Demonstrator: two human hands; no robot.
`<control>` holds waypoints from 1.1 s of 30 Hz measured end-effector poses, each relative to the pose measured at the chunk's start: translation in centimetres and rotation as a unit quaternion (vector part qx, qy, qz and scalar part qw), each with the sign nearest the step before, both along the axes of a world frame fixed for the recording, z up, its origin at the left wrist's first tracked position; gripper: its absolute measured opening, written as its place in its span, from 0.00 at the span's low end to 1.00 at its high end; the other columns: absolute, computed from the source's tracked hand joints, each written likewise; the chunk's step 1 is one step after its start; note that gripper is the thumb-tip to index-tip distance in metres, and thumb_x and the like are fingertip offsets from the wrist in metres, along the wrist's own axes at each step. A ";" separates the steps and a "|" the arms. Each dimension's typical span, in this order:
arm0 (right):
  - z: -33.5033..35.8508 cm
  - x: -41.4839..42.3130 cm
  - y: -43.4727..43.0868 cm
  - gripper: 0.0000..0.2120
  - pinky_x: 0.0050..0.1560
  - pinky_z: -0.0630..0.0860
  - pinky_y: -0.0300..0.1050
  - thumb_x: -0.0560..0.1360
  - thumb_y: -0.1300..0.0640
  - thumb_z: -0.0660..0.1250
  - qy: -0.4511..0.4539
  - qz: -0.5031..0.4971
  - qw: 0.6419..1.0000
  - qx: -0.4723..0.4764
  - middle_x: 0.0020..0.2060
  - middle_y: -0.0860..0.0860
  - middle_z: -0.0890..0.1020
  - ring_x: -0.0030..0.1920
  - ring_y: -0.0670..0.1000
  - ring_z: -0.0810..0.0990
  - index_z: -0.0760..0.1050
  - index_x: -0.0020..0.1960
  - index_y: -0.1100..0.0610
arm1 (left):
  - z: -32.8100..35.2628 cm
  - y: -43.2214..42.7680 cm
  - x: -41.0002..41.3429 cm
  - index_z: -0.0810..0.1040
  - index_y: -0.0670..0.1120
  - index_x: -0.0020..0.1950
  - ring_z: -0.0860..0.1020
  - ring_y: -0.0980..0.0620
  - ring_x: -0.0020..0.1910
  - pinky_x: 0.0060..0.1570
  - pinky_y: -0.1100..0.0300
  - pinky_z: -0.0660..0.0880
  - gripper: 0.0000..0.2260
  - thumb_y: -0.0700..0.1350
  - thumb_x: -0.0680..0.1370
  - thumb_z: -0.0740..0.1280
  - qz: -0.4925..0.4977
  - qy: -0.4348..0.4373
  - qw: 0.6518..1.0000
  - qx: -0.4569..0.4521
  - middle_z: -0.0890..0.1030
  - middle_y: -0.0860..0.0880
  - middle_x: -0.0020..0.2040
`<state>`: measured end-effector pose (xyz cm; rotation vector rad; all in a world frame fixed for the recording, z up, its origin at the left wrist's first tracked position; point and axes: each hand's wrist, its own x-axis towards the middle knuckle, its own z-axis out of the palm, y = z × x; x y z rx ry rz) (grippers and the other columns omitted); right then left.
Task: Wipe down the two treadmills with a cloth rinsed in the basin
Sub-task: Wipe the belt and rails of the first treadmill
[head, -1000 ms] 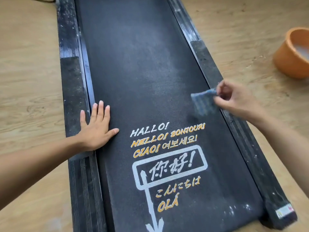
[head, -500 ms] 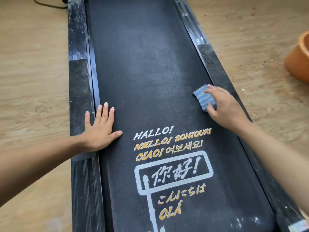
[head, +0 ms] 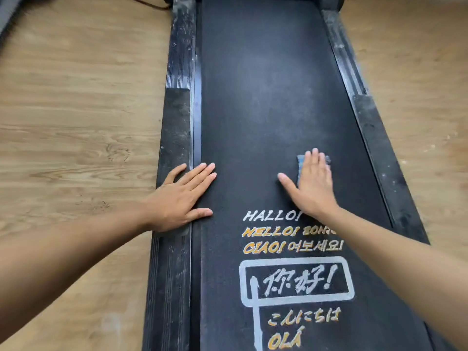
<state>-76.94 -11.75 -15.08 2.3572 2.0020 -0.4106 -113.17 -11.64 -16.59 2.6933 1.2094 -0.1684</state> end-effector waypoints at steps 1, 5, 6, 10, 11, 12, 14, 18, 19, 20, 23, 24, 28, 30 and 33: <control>0.0 -3.6 0.4 0.51 0.83 0.41 0.57 0.79 0.25 0.44 0.006 0.028 1.000 0.011 0.85 0.59 0.42 0.84 0.57 0.39 0.41 0.85 0.62 | -0.1 -0.1 0.0 0.42 0.47 0.87 0.35 0.54 0.84 0.82 0.48 0.37 0.42 0.74 0.82 0.40 0.007 -0.017 1.000 0.015 0.37 0.50 0.86; -0.4 -15.6 -0.6 0.43 0.83 0.41 0.54 0.82 0.32 0.43 0.029 0.188 0.981 0.037 0.85 0.56 0.43 0.84 0.54 0.38 0.43 0.85 0.60 | -0.4 -0.5 -0.1 0.49 0.38 0.86 0.44 0.44 0.86 0.84 0.46 0.49 0.48 0.71 0.80 0.58 0.060 -0.129 0.988 0.060 0.44 0.41 0.87; -0.6 -16.8 -1.3 0.41 0.83 0.41 0.54 0.82 0.33 0.44 0.023 0.241 0.970 0.033 0.85 0.56 0.43 0.84 0.53 0.38 0.43 0.85 0.59 | -0.5 -0.6 -0.1 0.50 0.37 0.85 0.46 0.43 0.86 0.83 0.43 0.53 0.48 0.69 0.79 0.61 0.065 -0.153 0.984 0.063 0.46 0.39 0.86; -0.1 -11.8 -0.9 0.40 0.84 0.46 0.54 0.83 0.32 0.45 0.000 0.360 0.933 0.024 0.85 0.53 0.47 0.85 0.52 0.42 0.47 0.86 0.57 | -0.5 -0.9 -0.4 0.49 0.38 0.86 0.47 0.44 0.86 0.84 0.44 0.53 0.53 0.74 0.77 0.61 0.065 -0.143 0.985 0.066 0.47 0.41 0.87; -0.2 -9.0 -0.2 0.41 0.83 0.48 0.56 0.83 0.31 0.46 -0.015 0.336 0.941 0.030 0.85 0.54 0.50 0.85 0.53 0.44 0.50 0.85 0.57 | -0.4 -1.0 -0.3 0.48 0.39 0.86 0.47 0.45 0.86 0.84 0.45 0.52 0.53 0.76 0.77 0.60 0.064 -0.132 0.987 0.067 0.47 0.41 0.87; -0.2 -5.6 0.4 0.41 0.83 0.51 0.58 0.82 0.31 0.48 -0.027 0.291 0.956 0.036 0.85 0.56 0.53 0.85 0.55 0.47 0.53 0.85 0.58 | -0.3 -1.0 -0.2 0.48 0.39 0.86 0.46 0.46 0.86 0.84 0.45 0.52 0.52 0.76 0.78 0.58 0.060 -0.123 0.988 0.068 0.46 0.42 0.87; 0.1 2.0 -0.1 0.44 0.83 0.52 0.60 0.80 0.29 0.47 -0.044 0.135 0.990 0.025 0.84 0.57 0.54 0.84 0.57 0.49 0.53 0.84 0.59 | -0.4 -1.1 -0.1 0.49 0.41 0.86 0.47 0.47 0.86 0.84 0.45 0.52 0.49 0.74 0.79 0.57 0.053 -0.113 0.989 0.075 0.47 0.43 0.87; 0.8 11.6 -4.1 0.53 0.84 0.44 0.58 0.75 0.21 0.35 -0.048 -0.042 0.997 -0.033 0.85 0.56 0.44 0.85 0.54 0.41 0.42 0.85 0.59 | -0.5 -0.9 -0.3 0.51 0.41 0.86 0.51 0.49 0.86 0.84 0.46 0.53 0.40 0.65 0.83 0.58 0.060 -0.132 0.986 0.079 0.56 0.44 0.86; 0.9 11.9 -4.4 0.55 0.84 0.44 0.58 0.73 0.20 0.34 -0.050 -0.054 0.997 -0.039 0.85 0.57 0.44 0.85 0.54 0.41 0.41 0.85 0.59 | -0.5 -0.8 -0.3 0.52 0.40 0.86 0.52 0.49 0.86 0.84 0.46 0.54 0.36 0.60 0.85 0.57 0.060 -0.139 0.985 0.079 0.58 0.44 0.86; 0.9 11.2 -4.5 0.57 0.84 0.44 0.59 0.72 0.19 0.33 -0.043 -0.075 0.995 -0.039 0.85 0.58 0.44 0.85 0.55 0.41 0.41 0.85 0.61 | -0.5 -0.8 -0.2 0.53 0.40 0.86 0.53 0.48 0.86 0.83 0.46 0.54 0.33 0.55 0.85 0.57 0.060 -0.147 0.984 0.079 0.59 0.44 0.85; 0.8 5.5 -3.7 0.61 0.83 0.45 0.61 0.70 0.17 0.32 -0.002 -0.130 0.991 -0.010 0.84 0.61 0.44 0.85 0.58 0.42 0.42 0.84 0.64 | -0.8 -0.7 -0.4 0.57 0.40 0.85 0.56 0.47 0.85 0.83 0.46 0.55 0.29 0.45 0.84 0.55 0.064 -0.173 0.980 0.080 0.61 0.44 0.85; 0.8 2.4 -3.6 0.59 0.83 0.46 0.61 0.71 0.18 0.33 0.005 -0.105 0.994 -0.001 0.84 0.61 0.44 0.85 0.58 0.42 0.43 0.85 0.63 | -0.8 -0.6 -0.5 0.57 0.40 0.85 0.57 0.47 0.85 0.83 0.47 0.55 0.29 0.44 0.84 0.55 0.063 -0.182 0.978 0.080 0.61 0.45 0.85; -0.2 -13.8 -5.8 0.43 0.83 0.39 0.53 0.82 0.30 0.43 0.047 0.137 0.989 0.029 0.85 0.55 0.40 0.84 0.53 0.36 0.42 0.86 0.58 | -1.2 -0.7 -0.9 0.58 0.39 0.85 0.59 0.49 0.84 0.82 0.46 0.59 0.28 0.40 0.83 0.56 0.088 -0.238 0.965 0.070 0.62 0.45 0.84; -0.6 -19.5 -7.6 0.39 0.83 0.40 0.52 0.84 0.34 0.46 0.053 0.239 0.969 0.034 0.85 0.54 0.42 0.84 0.51 0.36 0.44 0.86 0.56 | -1.5 -0.7 -1.2 0.58 0.39 0.84 0.59 0.50 0.84 0.82 0.45 0.60 0.28 0.39 0.84 0.56 0.096 -0.261 0.959 0.060 0.62 0.45 0.84; -0.9 -17.8 -8.5 0.39 0.84 0.45 0.53 0.85 0.34 0.49 0.021 0.290 0.956 0.030 0.85 0.54 0.45 0.84 0.51 0.39 0.46 0.86 0.57 | -1.7 -0.8 -1.4 0.59 0.41 0.85 0.61 0.50 0.84 0.82 0.45 0.60 0.27 0.39 0.84 0.55 0.092 -0.263 0.958 0.062 0.63 0.46 0.84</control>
